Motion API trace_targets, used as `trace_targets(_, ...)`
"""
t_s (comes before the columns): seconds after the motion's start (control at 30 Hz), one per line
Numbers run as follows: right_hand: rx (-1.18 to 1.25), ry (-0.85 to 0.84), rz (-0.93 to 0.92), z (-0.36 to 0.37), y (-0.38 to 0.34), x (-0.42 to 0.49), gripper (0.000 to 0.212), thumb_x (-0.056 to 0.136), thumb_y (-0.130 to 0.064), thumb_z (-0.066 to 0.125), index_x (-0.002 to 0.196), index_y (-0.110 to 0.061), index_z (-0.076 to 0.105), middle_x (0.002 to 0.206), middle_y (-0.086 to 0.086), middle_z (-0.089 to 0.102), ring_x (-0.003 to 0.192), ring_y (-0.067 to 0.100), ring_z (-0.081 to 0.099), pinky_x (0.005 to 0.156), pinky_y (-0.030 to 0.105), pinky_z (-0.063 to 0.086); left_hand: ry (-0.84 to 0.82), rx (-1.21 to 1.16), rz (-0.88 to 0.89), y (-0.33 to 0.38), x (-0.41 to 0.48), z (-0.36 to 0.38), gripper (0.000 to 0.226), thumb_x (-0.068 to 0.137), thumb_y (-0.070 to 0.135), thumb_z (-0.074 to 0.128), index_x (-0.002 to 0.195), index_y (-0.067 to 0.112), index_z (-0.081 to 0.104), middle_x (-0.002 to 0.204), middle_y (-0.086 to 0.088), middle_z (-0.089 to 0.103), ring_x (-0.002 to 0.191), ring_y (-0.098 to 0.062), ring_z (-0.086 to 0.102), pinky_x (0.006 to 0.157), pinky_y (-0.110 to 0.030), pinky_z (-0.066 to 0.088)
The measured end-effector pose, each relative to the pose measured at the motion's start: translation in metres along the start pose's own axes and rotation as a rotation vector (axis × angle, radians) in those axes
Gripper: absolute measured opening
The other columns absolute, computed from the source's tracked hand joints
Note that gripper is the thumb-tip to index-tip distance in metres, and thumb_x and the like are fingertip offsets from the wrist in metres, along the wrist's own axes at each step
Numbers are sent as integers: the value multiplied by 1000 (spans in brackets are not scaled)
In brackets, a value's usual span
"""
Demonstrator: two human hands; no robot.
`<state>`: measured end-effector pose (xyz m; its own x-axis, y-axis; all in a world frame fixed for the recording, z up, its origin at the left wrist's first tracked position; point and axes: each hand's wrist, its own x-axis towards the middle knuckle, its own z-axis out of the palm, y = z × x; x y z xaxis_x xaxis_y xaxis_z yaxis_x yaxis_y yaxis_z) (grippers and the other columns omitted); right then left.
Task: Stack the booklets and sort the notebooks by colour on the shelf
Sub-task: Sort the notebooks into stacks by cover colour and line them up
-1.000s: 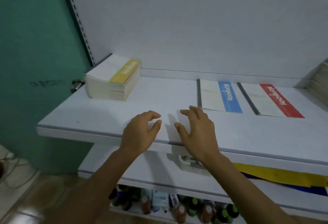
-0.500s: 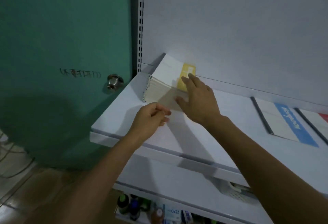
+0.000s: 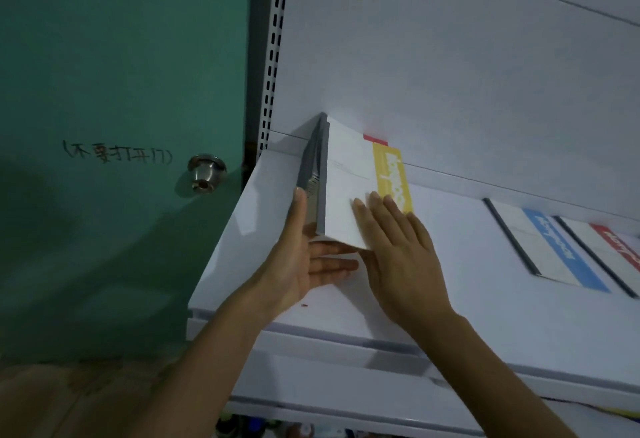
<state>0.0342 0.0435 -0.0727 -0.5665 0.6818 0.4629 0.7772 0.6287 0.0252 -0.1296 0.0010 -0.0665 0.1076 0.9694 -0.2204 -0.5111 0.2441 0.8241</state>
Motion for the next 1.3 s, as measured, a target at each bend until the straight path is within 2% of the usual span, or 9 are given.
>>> trace_targets(0.2,220,-2,-98,-16,6,-17,59,95,-57,30,141,-23,44,150,-2,38,142,15,29,115,41,25,-25,166,93,-8,-2,-3,31,92,23,56,123,20,57,111,-2,70,101,-19,67,80,-35,57)
trace_targets(0.3,647,311,178,-26,14,3,45,94,-56,37,124,-29,58,130,-17,55,123,-3,47,102,20,36,44,41,199,-13,-5,-5,24,89,20,58,113,20,62,105,0,73,94,-15,69,68,-25,56)
trace_targets(0.37,849,442,544,-29,19,34,34,95,-47,45,117,-27,60,120,-14,61,112,-1,54,95,23,43,95,10,252,-11,-4,-6,25,89,19,58,113,20,61,104,1,73,94,-14,69,67,-24,55)
trace_targets(0.47,1033,131,913,-18,27,66,41,95,-33,53,129,-9,50,127,11,58,109,21,58,92,34,47,142,36,292,-14,-4,-7,26,87,20,59,113,21,61,103,2,73,93,-13,69,67,-24,55)
trace_targets(0.57,1146,-131,943,-11,26,67,28,96,-17,50,120,-4,50,105,11,64,81,20,64,72,34,54,115,129,305,-16,-4,-7,33,80,27,61,113,25,61,104,5,73,94,-12,69,66,-23,55)
trace_targets(0.7,1103,-43,905,-16,33,45,16,93,-21,54,101,-8,59,88,3,67,71,13,63,59,24,48,151,311,370,-16,-6,-3,26,89,22,58,113,32,57,102,11,72,91,-9,68,62,-23,55)
trace_targets(1.03,1203,433,961,-56,112,-15,9,95,-24,57,102,-29,55,89,-5,70,67,9,71,46,17,50,79,390,410,-39,25,80,21,90,17,60,107,29,60,93,11,73,75,-5,67,44,-22,47)
trace_targets(1.2,1038,553,981,-75,166,-47,16,96,-15,53,109,-24,50,99,-3,66,77,14,68,54,26,56,150,500,455,-61,62,130,39,87,13,65,119,22,44,104,12,61,79,-5,64,45,-20,48)
trace_targets(1.3,919,576,993,-76,194,-65,17,96,-15,53,110,-24,49,102,-6,63,91,16,65,77,42,59,236,569,491,-75,87,145,44,88,10,64,120,22,36,108,10,55,85,-6,60,46,-18,50)
